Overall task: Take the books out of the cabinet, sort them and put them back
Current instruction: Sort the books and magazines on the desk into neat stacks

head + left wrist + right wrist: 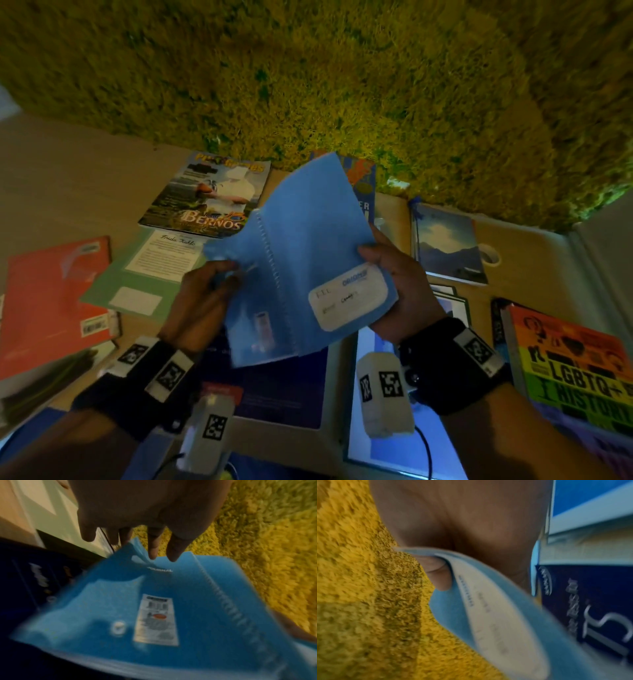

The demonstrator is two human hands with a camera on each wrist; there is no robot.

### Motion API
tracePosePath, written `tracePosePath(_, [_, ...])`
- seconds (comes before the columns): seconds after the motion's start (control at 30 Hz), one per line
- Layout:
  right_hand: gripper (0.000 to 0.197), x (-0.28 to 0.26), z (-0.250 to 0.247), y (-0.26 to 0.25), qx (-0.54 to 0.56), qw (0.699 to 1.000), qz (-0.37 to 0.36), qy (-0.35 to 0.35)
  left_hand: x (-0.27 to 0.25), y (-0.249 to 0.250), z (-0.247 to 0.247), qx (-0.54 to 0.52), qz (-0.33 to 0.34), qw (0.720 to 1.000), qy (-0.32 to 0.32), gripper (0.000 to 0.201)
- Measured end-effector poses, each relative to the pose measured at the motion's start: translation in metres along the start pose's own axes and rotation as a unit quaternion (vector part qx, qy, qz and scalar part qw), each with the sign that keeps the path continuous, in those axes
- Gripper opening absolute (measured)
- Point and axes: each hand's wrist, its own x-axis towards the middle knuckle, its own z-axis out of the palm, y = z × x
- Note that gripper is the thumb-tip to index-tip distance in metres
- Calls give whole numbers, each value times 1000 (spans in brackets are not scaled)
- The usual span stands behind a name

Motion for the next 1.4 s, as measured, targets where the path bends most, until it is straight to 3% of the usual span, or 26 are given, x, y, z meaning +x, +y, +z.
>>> tracePosePath(0.1, [58,4,0,-6,38,999,-12,-1,-2,22,29,72,36,997,-6,32])
tracePosePath(0.13, [58,3,-2,-8,48,999,-16,1,-4,34,40,51,25,998,-16,36])
tracePosePath(0.2, [58,1,-11,-12,61,998,-31,3,-7,51,59,-128,-55,985,-106,63])
tracePosePath(0.27, [52,-2,-24,-17,66,997,-41,0,-7,63,78,-309,-139,914,-223,84])
tracePosePath(0.3, [49,-3,-30,-19,54,998,-39,0,-6,68,85,-361,-151,883,-258,81])
tracePosePath(0.37, [46,-5,-46,-23,0,999,-35,6,-4,77,104,-386,-154,872,-260,60])
tracePosePath(0.47, [45,-11,-74,-35,-85,991,-24,99,5,88,133,-380,-113,896,-199,37])
tracePosePath(0.57, [34,-18,-105,-53,-162,970,-37,179,18,97,159,-374,-91,908,-166,41])
tracePosePath(0.7, [33,-25,-151,-72,-223,946,-17,234,35,111,201,-320,-88,930,-158,42])
tracePosePath(0.8, [28,-29,-180,-81,-177,963,24,200,46,127,236,-309,-101,925,-197,37])
tracePosePath(0.93, [39,-14,-223,-99,-129,958,-12,256,81,132,284,-250,-105,944,-188,40])
tracePosePath(1.1, [30,10,-253,-132,-183,928,-46,321,127,122,333,-76,-53,983,-157,50])
tracePosePath(1.2, [43,31,-286,-135,-330,883,-18,334,137,108,354,50,-47,977,-201,57])
tracePosePath(1.27, [47,36,-305,-132,-445,828,35,340,137,92,359,133,-48,957,-254,60])
tracePosePath(1.4, [33,30,-304,-126,-555,763,111,312,127,69,366,328,21,900,-288,107])
